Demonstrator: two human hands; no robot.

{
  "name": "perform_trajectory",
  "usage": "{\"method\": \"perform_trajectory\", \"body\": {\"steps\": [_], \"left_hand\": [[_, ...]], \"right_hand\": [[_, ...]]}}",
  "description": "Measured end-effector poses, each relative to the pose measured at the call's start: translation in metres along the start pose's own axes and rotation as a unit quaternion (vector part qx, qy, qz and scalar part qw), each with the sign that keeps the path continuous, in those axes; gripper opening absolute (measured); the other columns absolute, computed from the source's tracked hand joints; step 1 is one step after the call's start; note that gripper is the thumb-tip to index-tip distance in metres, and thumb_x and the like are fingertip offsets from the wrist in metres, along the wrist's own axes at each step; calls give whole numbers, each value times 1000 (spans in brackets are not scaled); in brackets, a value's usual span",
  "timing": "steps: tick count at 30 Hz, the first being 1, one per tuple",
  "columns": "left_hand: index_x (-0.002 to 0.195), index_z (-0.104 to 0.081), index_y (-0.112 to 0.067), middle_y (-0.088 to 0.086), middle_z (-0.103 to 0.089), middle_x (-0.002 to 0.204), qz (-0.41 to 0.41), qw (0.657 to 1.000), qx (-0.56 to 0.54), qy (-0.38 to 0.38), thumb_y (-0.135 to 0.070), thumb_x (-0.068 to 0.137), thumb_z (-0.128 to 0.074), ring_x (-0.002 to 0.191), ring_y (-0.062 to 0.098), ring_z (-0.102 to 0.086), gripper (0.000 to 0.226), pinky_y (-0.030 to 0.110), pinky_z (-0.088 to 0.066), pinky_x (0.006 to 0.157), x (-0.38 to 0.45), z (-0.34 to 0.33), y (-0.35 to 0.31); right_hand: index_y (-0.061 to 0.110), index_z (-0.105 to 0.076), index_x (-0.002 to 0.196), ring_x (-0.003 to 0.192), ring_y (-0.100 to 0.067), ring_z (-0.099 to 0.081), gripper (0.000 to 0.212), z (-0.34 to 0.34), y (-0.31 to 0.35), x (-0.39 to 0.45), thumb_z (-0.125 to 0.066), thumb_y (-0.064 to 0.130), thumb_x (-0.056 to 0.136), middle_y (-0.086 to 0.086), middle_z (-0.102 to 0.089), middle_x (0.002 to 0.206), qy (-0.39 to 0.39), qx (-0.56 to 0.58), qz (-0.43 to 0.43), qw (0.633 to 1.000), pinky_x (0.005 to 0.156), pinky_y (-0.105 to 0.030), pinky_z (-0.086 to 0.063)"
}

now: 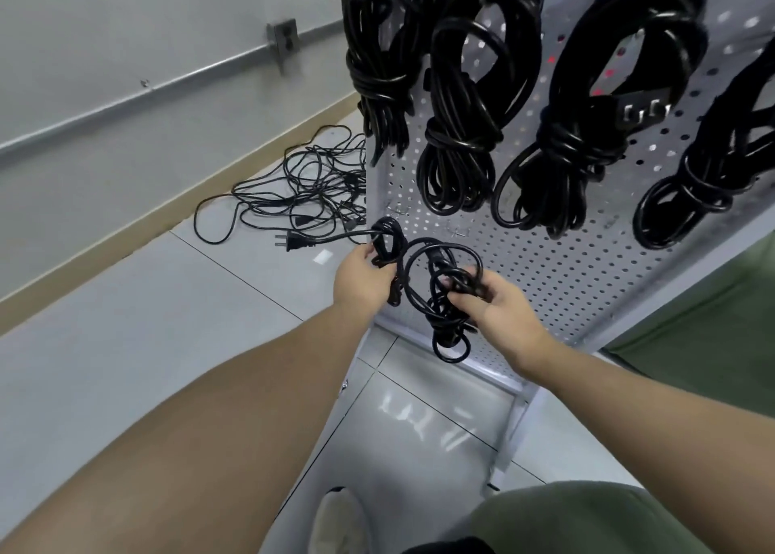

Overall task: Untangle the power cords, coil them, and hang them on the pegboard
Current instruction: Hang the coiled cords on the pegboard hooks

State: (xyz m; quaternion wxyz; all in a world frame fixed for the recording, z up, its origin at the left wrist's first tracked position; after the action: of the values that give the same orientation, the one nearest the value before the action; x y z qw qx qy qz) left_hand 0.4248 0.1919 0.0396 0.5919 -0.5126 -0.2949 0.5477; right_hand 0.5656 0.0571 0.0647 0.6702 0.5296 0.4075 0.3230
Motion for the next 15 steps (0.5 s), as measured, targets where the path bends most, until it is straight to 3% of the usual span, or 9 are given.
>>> {"method": "perform_trajectory", "body": {"steps": [3, 4, 6, 8, 12, 15], "left_hand": [[104, -60, -30, -6, -68, 108, -15, 993, -75, -91, -32, 94, -62, 95, 16, -66, 10, 35, -53, 89, -31, 8, 6], [103, -61, -30, -7, -68, 104, -19, 990, -113, -77, -34, 95, -62, 97, 16, -66, 9, 35, -53, 92, -45, 5, 9], [115, -64, -27, -7, -71, 107, -2, 985, -173, 16, -44, 91, -71, 102, 16, -69, 30, 35, -54, 96, -65, -11, 15], [125, -62, -25, -7, -74, 114, -6, 975, -203, 94, -37, 89, -78, 105, 9, -71, 41, 27, -57, 94, -72, -26, 10], [127, -63, -20, -6, -77, 111, -22, 973, -218, 72, -20, 95, -72, 102, 7, -73, 33, 30, -57, 96, -64, -36, -7], [124, -62, -20, -6, -76, 110, -39, 975, -209, 62, -12, 98, -66, 100, 6, -73, 27, 28, -57, 92, -62, -38, -14]], "right_hand": [[12, -65, 113, 90, -8, -71, 23, -3, 4, 3, -60, -4, 97, -3, -74, 105, -5, 33, -6, 999, 73, -15, -56], [12, -65, 112, 94, -12, -71, 23, -4, 6, 4, -60, -4, 97, -5, -74, 107, -6, 43, -5, 999, 78, -18, -59], [14, -64, 108, 96, -17, -71, 22, -7, 10, 5, -60, -4, 97, -5, -75, 104, 0, 47, 7, 999, 85, -24, -60], [13, -64, 109, 94, -16, -72, 22, -8, 13, 6, -61, -4, 96, -5, -75, 101, 16, 42, 21, 999, 86, -26, -60], [12, -64, 110, 102, -25, -73, 19, -2, 15, 9, -64, 0, 95, -9, -75, 104, 24, 59, 18, 998, 88, -33, -61], [18, -66, 107, 106, -27, -72, 18, 6, 17, 14, -73, 13, 91, -3, -74, 107, 5, 30, 23, 999, 95, -40, -58]]}}
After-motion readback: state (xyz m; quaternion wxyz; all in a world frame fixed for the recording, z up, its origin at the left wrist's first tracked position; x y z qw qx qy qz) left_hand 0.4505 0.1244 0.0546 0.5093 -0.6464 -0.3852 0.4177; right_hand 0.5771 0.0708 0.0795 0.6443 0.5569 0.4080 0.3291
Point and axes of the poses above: each hand's wrist, its own x-axis towards the middle knuckle, its own z-axis out of the back of the hand, y = z × x, the point moved 4 cm from there along x, towards the middle knuckle
